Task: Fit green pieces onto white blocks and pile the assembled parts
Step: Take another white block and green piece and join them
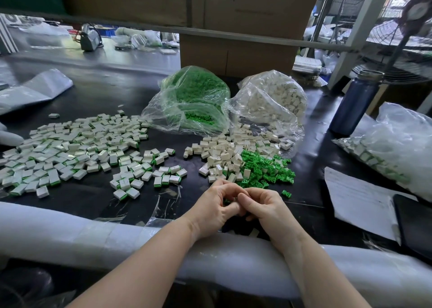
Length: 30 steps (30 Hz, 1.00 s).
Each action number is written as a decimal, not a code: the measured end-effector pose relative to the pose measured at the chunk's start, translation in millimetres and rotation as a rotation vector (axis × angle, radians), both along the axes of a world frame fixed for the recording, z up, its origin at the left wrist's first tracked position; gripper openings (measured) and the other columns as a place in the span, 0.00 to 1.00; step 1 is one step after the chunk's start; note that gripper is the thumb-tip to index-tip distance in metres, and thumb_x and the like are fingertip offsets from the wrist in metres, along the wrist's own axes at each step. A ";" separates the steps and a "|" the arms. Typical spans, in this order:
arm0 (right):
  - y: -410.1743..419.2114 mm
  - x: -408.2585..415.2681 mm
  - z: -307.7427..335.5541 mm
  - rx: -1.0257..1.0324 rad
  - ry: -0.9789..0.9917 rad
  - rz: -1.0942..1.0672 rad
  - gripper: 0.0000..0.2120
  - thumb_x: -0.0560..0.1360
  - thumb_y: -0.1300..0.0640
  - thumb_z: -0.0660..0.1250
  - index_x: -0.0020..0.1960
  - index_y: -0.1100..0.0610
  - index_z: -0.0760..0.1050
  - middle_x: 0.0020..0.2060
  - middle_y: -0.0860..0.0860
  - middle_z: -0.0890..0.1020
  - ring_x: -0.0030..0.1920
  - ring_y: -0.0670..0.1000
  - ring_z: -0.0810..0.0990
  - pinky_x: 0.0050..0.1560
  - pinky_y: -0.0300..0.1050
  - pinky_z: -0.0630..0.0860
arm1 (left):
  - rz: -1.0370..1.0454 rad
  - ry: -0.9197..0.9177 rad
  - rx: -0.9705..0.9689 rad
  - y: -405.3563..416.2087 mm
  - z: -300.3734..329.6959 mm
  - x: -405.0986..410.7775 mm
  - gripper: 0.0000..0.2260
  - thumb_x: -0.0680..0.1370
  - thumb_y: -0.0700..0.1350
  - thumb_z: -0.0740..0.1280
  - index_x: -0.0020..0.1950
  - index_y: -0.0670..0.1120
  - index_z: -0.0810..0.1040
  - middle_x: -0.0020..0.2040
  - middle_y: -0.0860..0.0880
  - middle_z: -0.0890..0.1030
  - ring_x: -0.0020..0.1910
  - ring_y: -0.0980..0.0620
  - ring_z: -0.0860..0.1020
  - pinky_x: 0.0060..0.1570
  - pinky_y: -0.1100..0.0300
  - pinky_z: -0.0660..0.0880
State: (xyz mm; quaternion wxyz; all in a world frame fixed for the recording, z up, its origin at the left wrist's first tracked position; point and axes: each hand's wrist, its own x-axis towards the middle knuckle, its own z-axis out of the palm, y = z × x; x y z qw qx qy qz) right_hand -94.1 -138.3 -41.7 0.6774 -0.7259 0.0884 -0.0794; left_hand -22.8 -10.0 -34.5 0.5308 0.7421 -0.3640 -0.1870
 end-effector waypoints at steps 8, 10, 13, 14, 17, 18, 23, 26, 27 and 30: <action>-1.3 -0.4 -0.3 0.017 -0.007 -0.022 0.07 0.74 0.63 0.66 0.44 0.66 0.81 0.27 0.53 0.75 0.27 0.43 0.70 0.29 0.33 0.67 | -0.034 0.030 0.000 -1.0 -2.6 1.4 0.09 0.75 0.36 0.67 0.45 0.51 0.78 0.54 0.45 0.71 0.50 0.49 0.76 0.57 0.55 0.75; -1.4 -0.4 -0.6 0.018 -0.003 -0.025 0.07 0.74 0.63 0.66 0.43 0.66 0.81 0.27 0.53 0.74 0.27 0.43 0.69 0.28 0.33 0.67 | -0.043 0.022 0.007 -0.8 -3.1 1.7 0.09 0.75 0.36 0.67 0.45 0.51 0.78 0.54 0.45 0.71 0.50 0.51 0.76 0.57 0.57 0.75; -1.8 -0.4 -0.6 0.027 0.002 -0.032 0.07 0.74 0.64 0.66 0.41 0.65 0.81 0.25 0.51 0.75 0.26 0.43 0.69 0.27 0.33 0.67 | -0.052 0.013 0.017 -0.8 -2.9 1.8 0.08 0.75 0.37 0.67 0.45 0.50 0.77 0.53 0.46 0.71 0.49 0.52 0.75 0.55 0.60 0.75; -1.8 -0.4 -0.7 0.030 0.001 -0.033 0.07 0.74 0.64 0.67 0.41 0.65 0.81 0.25 0.51 0.75 0.26 0.43 0.69 0.27 0.32 0.67 | -0.053 0.009 0.020 -1.0 -2.8 1.7 0.08 0.75 0.37 0.67 0.45 0.50 0.77 0.53 0.46 0.71 0.49 0.52 0.75 0.55 0.61 0.74; -2.2 -0.4 -1.0 0.034 0.000 -0.035 0.07 0.73 0.64 0.67 0.40 0.63 0.82 0.25 0.50 0.75 0.26 0.42 0.69 0.27 0.32 0.67 | -0.054 0.011 0.022 -1.3 -2.8 1.5 0.08 0.75 0.36 0.66 0.45 0.50 0.77 0.52 0.47 0.70 0.49 0.53 0.74 0.53 0.63 0.74; -2.4 -0.4 -1.2 0.036 0.000 -0.034 0.07 0.73 0.64 0.67 0.40 0.63 0.82 0.25 0.50 0.75 0.26 0.42 0.69 0.27 0.32 0.67 | -0.056 0.013 0.022 -1.2 -3.0 1.5 0.08 0.75 0.36 0.66 0.45 0.50 0.77 0.52 0.47 0.70 0.48 0.53 0.74 0.52 0.64 0.74; -3.0 -0.5 -2.1 0.048 -0.003 -0.038 0.06 0.73 0.65 0.67 0.39 0.65 0.81 0.24 0.50 0.75 0.25 0.42 0.69 0.26 0.32 0.67 | -0.063 0.010 0.028 -2.2 -4.2 1.5 0.08 0.75 0.36 0.66 0.45 0.51 0.76 0.51 0.49 0.69 0.47 0.54 0.73 0.51 0.66 0.73; -2.6 -0.4 -1.9 0.059 -0.004 -0.042 0.07 0.73 0.65 0.67 0.39 0.64 0.82 0.24 0.50 0.75 0.25 0.42 0.69 0.26 0.32 0.67 | -0.065 0.013 0.035 -2.7 -4.8 1.2 0.08 0.75 0.36 0.66 0.46 0.50 0.76 0.51 0.50 0.69 0.47 0.54 0.73 0.52 0.65 0.73; -2.4 -0.3 -1.8 0.058 -0.005 -0.043 0.07 0.73 0.66 0.67 0.39 0.64 0.82 0.24 0.50 0.75 0.25 0.42 0.69 0.26 0.32 0.66 | -0.065 0.014 0.035 -2.7 -4.9 1.2 0.08 0.75 0.36 0.66 0.46 0.51 0.76 0.51 0.50 0.69 0.47 0.54 0.73 0.52 0.65 0.73; -2.2 -0.2 -1.6 0.049 -0.007 -0.049 0.07 0.73 0.65 0.67 0.39 0.65 0.81 0.25 0.52 0.74 0.25 0.42 0.68 0.26 0.32 0.66 | -0.063 0.006 0.034 -2.8 -5.1 1.2 0.10 0.75 0.37 0.66 0.45 0.53 0.76 0.50 0.51 0.69 0.47 0.55 0.73 0.51 0.69 0.72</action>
